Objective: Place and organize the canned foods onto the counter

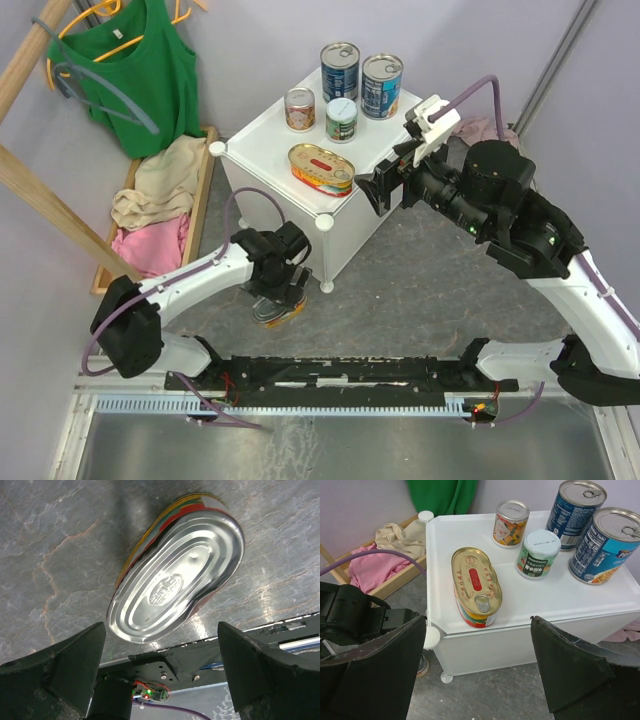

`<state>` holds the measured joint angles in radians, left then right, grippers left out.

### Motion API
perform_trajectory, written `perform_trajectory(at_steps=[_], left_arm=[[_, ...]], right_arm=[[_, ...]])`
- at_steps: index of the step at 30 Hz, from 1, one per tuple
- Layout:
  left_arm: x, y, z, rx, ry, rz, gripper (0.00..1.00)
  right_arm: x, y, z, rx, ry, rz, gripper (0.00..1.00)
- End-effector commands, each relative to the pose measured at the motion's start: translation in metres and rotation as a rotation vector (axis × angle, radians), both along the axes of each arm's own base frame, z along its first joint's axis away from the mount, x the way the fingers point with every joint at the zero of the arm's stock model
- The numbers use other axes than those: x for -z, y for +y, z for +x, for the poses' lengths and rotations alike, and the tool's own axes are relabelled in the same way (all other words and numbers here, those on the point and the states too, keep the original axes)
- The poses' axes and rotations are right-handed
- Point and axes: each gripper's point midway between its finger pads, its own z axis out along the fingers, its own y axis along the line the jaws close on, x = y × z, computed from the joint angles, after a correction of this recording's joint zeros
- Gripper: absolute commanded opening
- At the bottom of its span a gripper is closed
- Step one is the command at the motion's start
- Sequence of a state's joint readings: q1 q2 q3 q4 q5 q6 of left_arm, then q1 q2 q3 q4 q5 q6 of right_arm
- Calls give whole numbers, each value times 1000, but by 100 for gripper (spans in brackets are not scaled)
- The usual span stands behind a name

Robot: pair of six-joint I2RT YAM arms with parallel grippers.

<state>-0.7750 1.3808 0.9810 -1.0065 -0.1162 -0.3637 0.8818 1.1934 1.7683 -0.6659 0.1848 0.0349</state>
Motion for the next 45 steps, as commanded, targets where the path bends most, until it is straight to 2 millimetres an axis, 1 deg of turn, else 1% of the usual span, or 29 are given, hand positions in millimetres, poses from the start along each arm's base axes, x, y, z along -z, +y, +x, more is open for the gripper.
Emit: perform_trajectory(at_steps=[1, 8, 10, 13, 15, 18, 23, 30, 39, 42, 45], left_arm=[[-3, -38, 31, 94, -89, -124, 99], [7, -46, 37, 123, -101, -140, 99], [11, -45, 40, 133, -111, -134, 99], [10, -47, 46, 146, -139, -135, 99], [13, -48, 45, 154, -131, -138, 99], [18, -44, 46, 156, -142, -116, 99], [25, -43, 46, 160, -129, -105, 99], [37, -44, 41, 167, -92, -98, 99], [53, -39, 37, 129, -50, -52, 100], [58, -38, 34, 115, -36, -37, 93], [63, -38, 31, 103, -14, -33, 83]], right_arm=[[-12, -6, -2, 6, -44, 21, 93], [-12, -8, -3, 11, -43, 9, 93], [-12, -9, -4, 12, -42, 6, 93], [-11, -11, -5, 12, -38, 6, 92], [-10, -10, -5, 9, -35, 7, 92], [-10, -10, -7, 2, -34, 10, 92], [-11, -10, -9, -5, -36, 12, 92], [-10, -10, -9, -6, -37, 13, 92], [-11, -7, -7, -10, -41, 18, 92], [-11, -8, -8, -8, -42, 21, 92], [-11, -9, -8, -8, -43, 25, 92]])
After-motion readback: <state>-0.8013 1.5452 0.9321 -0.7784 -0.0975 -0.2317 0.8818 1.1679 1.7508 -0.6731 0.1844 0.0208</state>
